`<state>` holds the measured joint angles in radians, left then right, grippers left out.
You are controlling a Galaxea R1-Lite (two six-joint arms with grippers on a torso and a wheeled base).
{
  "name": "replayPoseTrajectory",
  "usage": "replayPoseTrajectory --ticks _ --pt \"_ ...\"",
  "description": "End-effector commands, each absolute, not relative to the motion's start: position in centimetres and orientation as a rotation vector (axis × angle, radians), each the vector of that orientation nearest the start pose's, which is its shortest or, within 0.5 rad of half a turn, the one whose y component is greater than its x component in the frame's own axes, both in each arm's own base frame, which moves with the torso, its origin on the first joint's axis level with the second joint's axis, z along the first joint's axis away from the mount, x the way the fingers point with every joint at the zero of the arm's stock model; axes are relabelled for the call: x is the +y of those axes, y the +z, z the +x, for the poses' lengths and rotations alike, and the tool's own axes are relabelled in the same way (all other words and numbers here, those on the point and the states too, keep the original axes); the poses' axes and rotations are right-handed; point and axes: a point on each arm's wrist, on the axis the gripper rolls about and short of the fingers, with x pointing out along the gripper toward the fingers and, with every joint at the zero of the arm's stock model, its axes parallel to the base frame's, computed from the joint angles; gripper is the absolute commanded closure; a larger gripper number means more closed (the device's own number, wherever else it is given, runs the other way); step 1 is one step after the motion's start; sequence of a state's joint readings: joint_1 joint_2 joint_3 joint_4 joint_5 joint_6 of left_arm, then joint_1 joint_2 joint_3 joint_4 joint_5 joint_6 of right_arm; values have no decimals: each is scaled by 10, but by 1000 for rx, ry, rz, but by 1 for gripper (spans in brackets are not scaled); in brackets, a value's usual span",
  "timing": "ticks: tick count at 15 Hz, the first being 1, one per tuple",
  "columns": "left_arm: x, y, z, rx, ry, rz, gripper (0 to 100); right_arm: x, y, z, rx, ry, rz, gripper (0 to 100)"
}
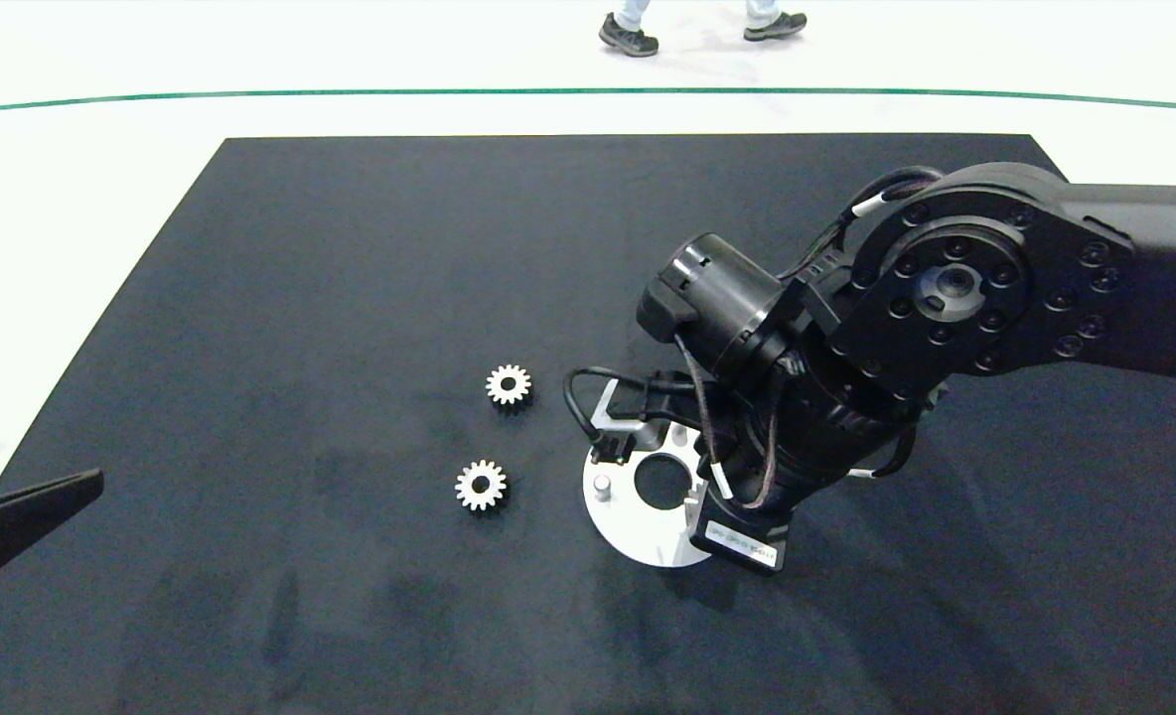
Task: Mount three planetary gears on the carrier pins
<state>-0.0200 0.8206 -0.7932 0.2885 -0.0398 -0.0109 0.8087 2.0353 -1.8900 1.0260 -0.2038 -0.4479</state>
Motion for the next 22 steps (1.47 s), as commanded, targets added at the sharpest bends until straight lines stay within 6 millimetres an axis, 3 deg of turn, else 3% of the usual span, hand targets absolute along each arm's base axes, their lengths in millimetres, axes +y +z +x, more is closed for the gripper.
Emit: replayPoseTrajectory --ticks 1,6,22 --pt "-2 258 70 318 -59 -14 0 257 221 250 931 778 -982 75" --pt "-2 257 71 326 -59 -14 0 251 228 245 917 780 -1013 75" --pt "-2 256 70 329 -58 -14 0 253 217 249 948 747 -1048 75"
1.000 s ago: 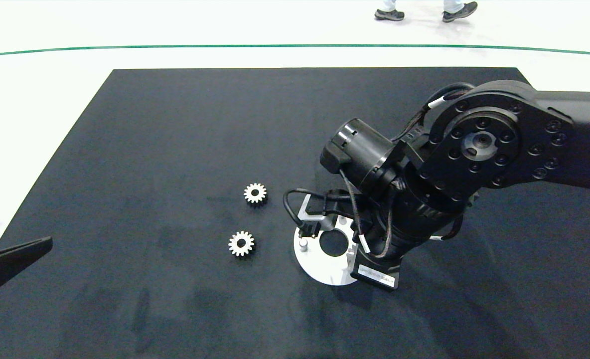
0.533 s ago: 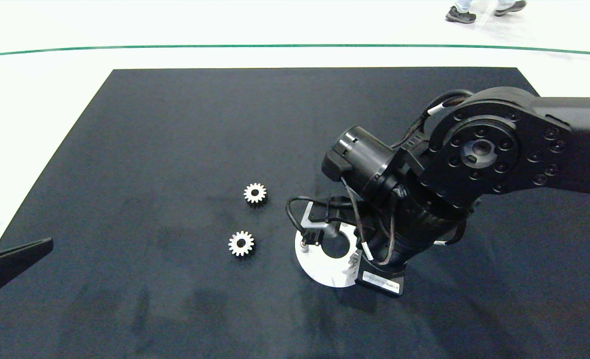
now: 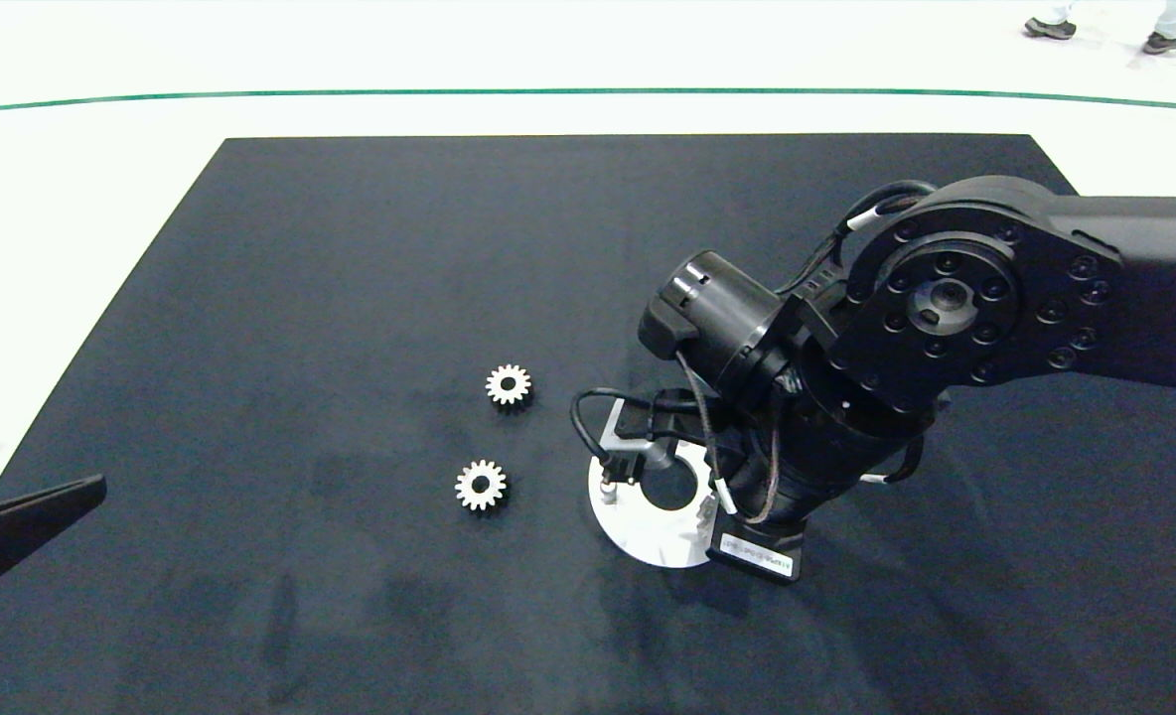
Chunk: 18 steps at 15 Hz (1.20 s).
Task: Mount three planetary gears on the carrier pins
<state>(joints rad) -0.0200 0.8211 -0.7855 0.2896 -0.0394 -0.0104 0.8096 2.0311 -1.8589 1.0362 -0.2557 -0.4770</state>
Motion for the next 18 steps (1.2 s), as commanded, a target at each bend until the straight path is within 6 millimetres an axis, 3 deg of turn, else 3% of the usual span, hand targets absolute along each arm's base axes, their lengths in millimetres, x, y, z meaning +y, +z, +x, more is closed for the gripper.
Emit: replayPoseTrajectory --ticks 1,4,5,13,15,18 --pt "-2 256 70 329 -57 -15 0 253 216 248 952 747 -1050 75" --pt "-2 255 70 332 -57 -14 0 255 212 250 962 749 -1055 75" --pt "-2 255 70 330 -58 -14 0 255 212 250 963 750 -1057 0" --pt "-2 255 70 332 -57 -14 0 255 216 250 951 750 -1037 0" --pt "-2 255 71 335 -57 -14 0 254 227 252 922 722 -970 0" --pt "-3 255 74 347 -68 -12 0 251 258 248 875 672 -711 0"
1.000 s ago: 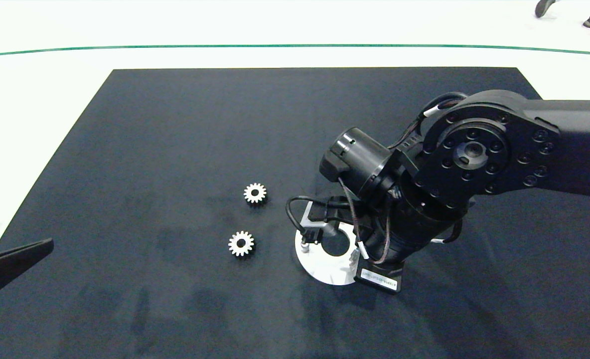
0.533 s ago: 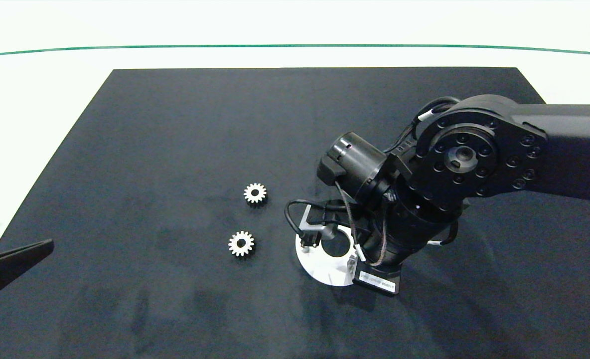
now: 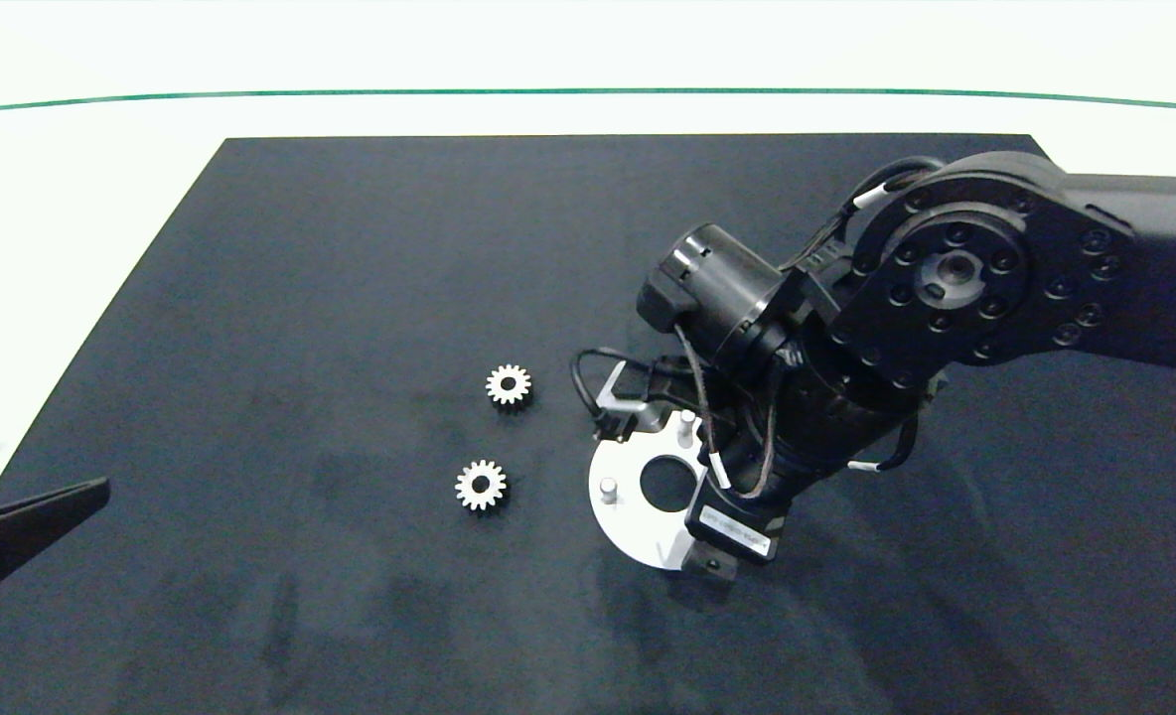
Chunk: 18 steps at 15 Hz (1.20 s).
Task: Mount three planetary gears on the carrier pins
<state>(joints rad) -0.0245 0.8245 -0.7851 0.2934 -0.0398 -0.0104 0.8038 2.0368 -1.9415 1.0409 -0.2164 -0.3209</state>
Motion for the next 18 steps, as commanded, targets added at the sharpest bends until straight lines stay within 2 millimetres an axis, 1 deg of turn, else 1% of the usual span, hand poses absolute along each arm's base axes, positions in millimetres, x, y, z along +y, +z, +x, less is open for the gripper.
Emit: replayPoseTrajectory --ticks 1,2,3,5,7,8,10,12,14,15,16,18 --pt "-3 254 77 361 -69 -13 0 250 261 246 902 638 -600 0" --pt "-3 252 81 378 -69 -13 0 245 266 246 929 604 -482 0" --pt "-3 251 86 393 -68 -13 0 235 276 243 929 582 -391 0" --pt "-4 249 94 421 -69 -10 0 214 303 231 865 554 -298 0" --pt "-6 247 96 439 -90 -6 0 197 316 222 837 504 -245 0" --pt "-11 243 94 466 -139 5 0 182 323 218 822 416 -179 0" --pt "-16 238 90 520 -205 57 0 157 327 219 813 330 -146 0" --pt "-16 232 86 584 -237 155 0 142 331 218 803 285 -114 0" --pt "-17 232 88 587 -263 229 0 123 335 217 788 234 -83 0" --pt "-18 232 89 584 -280 248 0 119 336 216 788 223 -78 0" --pt "-23 236 89 568 -346 290 0 109 338 212 783 206 -59 0" --pt "-32 240 83 575 -455 328 0 99 341 203 774 190 -47 0"
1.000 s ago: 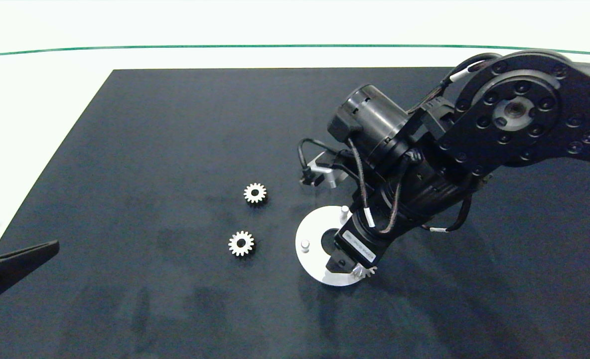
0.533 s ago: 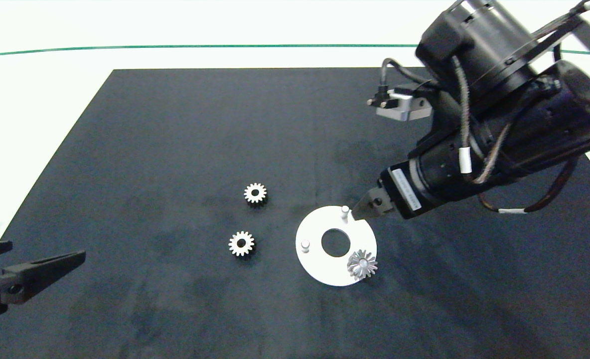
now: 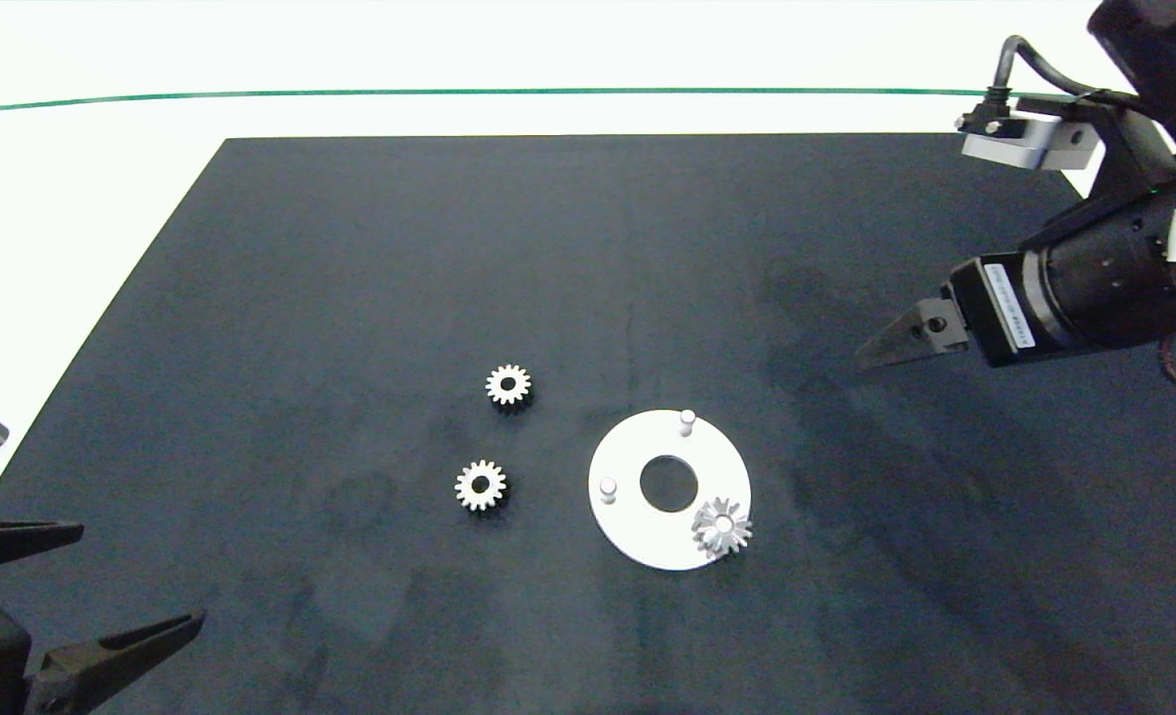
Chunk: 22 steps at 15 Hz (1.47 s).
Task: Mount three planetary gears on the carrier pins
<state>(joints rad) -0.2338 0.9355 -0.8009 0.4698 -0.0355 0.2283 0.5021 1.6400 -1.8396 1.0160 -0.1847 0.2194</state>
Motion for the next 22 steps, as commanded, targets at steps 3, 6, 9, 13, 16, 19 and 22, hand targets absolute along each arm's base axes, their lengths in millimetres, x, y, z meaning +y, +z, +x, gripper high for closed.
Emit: replayPoseTrajectory --ticks 3,6,9,13,16,19,22 --pt "-42 239 84 628 -545 361 0 88 349 184 742 201 -25 0" --pt "-57 235 105 628 -580 359 0 83 346 175 752 201 -27 0" --pt "-71 230 132 596 -569 355 0 81 343 171 744 202 -23 0" --pt "-90 224 161 562 -545 320 0 80 342 169 744 202 -23 0" --pt "-98 221 172 553 -542 317 0 79 340 167 753 204 -23 0" --pt "-113 224 181 540 -547 328 0 75 338 166 755 197 -18 0" --pt "-126 233 184 509 -553 334 0 72 336 162 757 197 -15 0"
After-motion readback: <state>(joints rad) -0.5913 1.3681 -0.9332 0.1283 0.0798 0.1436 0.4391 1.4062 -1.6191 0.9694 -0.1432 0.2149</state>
